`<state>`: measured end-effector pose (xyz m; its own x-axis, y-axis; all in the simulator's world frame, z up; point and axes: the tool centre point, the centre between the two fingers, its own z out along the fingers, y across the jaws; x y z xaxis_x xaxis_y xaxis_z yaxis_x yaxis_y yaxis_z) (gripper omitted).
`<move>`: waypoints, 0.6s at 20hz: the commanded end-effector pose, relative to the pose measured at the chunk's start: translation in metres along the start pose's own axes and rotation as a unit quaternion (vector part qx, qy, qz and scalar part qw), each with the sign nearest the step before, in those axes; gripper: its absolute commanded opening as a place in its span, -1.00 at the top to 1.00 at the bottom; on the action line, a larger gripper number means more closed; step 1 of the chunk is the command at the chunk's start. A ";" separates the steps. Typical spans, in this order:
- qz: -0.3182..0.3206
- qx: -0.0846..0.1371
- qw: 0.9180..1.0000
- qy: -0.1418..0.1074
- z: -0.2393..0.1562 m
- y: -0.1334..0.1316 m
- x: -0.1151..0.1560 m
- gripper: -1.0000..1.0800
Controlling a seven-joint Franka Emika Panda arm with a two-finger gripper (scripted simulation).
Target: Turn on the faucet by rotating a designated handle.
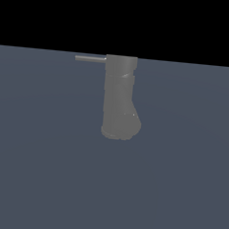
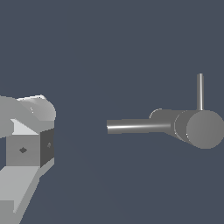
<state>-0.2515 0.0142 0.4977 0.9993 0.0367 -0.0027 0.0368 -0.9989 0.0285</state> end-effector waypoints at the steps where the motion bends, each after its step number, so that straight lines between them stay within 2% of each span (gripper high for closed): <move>1: 0.004 0.001 1.000 0.000 0.000 0.000 0.002 1.00; 12: 0.067 0.018 0.998 -0.002 0.006 -0.006 0.035 1.00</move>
<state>-0.2230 0.0198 0.4929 0.9973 -0.0738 -0.0039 -0.0738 -0.9973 -0.0006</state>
